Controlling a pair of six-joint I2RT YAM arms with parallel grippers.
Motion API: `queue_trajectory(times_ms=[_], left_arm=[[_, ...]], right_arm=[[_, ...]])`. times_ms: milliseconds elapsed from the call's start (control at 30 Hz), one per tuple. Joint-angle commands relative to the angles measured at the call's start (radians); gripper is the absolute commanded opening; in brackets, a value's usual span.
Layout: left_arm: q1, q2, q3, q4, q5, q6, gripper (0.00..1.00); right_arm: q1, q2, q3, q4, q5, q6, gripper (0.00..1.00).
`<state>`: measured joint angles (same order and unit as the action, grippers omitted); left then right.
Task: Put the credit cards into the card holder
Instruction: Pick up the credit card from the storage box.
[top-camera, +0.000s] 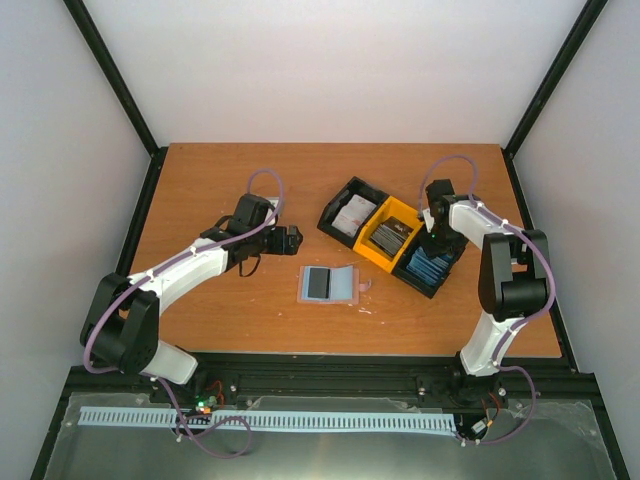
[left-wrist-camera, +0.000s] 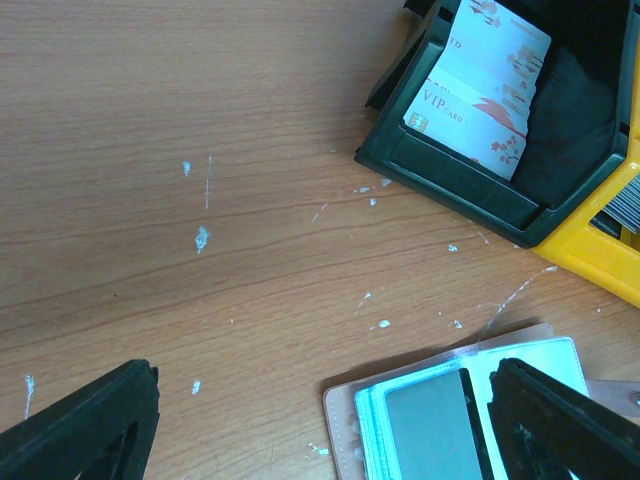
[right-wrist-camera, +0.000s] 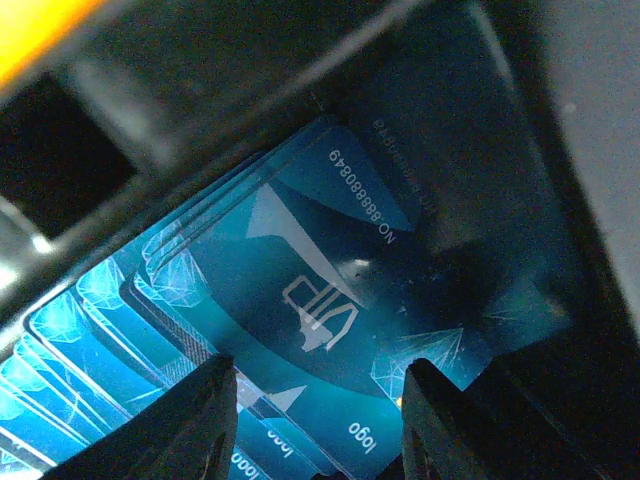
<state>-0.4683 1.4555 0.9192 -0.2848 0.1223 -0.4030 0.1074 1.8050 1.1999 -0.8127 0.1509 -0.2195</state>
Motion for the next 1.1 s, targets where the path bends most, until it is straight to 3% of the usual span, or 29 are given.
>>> queue_trajectory(times_ms=[0, 533, 1067], left_arm=[[0.004, 0.008, 0.002, 0.015, -0.012, 0.023, 0.91], [0.004, 0.007, -0.004, 0.021, -0.006, 0.018, 0.91], [0.004, 0.003, -0.008, 0.022, -0.007, 0.016, 0.91]], right_arm=[[-0.006, -0.008, 0.032, -0.005, 0.038, 0.008, 0.45], [-0.035, -0.057, 0.026, 0.010, 0.013, 0.009, 0.44], [-0.035, -0.078, -0.022, 0.100, 0.108, -0.044, 0.28]])
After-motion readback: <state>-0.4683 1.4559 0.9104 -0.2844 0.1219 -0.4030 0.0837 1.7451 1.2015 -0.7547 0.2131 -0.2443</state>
